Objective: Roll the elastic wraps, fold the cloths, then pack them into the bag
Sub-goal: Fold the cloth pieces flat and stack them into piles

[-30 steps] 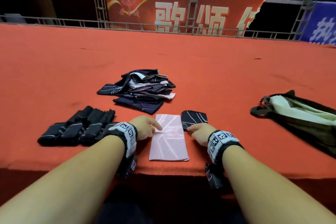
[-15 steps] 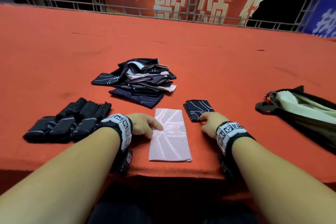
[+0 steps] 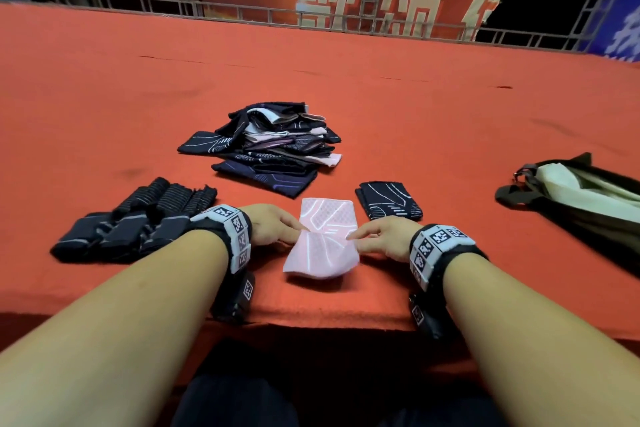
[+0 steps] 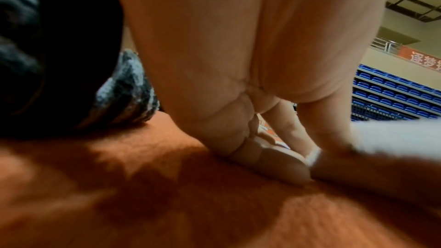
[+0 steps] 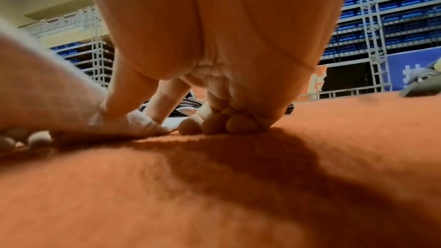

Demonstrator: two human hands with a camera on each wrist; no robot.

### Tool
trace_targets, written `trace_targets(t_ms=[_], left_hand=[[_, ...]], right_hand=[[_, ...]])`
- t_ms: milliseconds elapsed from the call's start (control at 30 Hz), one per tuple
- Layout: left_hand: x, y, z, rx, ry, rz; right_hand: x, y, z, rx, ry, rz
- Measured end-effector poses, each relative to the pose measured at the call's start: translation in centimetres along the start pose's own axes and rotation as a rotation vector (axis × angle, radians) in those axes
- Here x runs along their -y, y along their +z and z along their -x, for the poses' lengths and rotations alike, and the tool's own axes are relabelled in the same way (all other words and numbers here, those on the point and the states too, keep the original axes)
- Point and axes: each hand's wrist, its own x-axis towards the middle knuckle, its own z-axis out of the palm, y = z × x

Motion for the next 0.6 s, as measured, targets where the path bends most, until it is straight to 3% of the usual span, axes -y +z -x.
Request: trace_targets(t_ms=[133,233,433,600], left_hand=[[-0.6,0.3,0.0,-0.088,-0.040,-0.125],[-1.2,0.9,-0.2,-0.138,-0.089,-0.066],[-2.9,1.4,-0.6,-0.182,-0.270,-0.070],[-3.8,1.6,-0.7,-0.220,-0.345,-0.102]], right_hand=[[-0.2,0.0,-0.6,-0.048,0.038,0.007],[0.2,0.0,-0.9,-0.069,0.104,-0.025],[1.8,-0.4,-2.8,-0.017,0.341,-0.110],[1.9,0.0,-3.9,-0.067,0.357,0.105]])
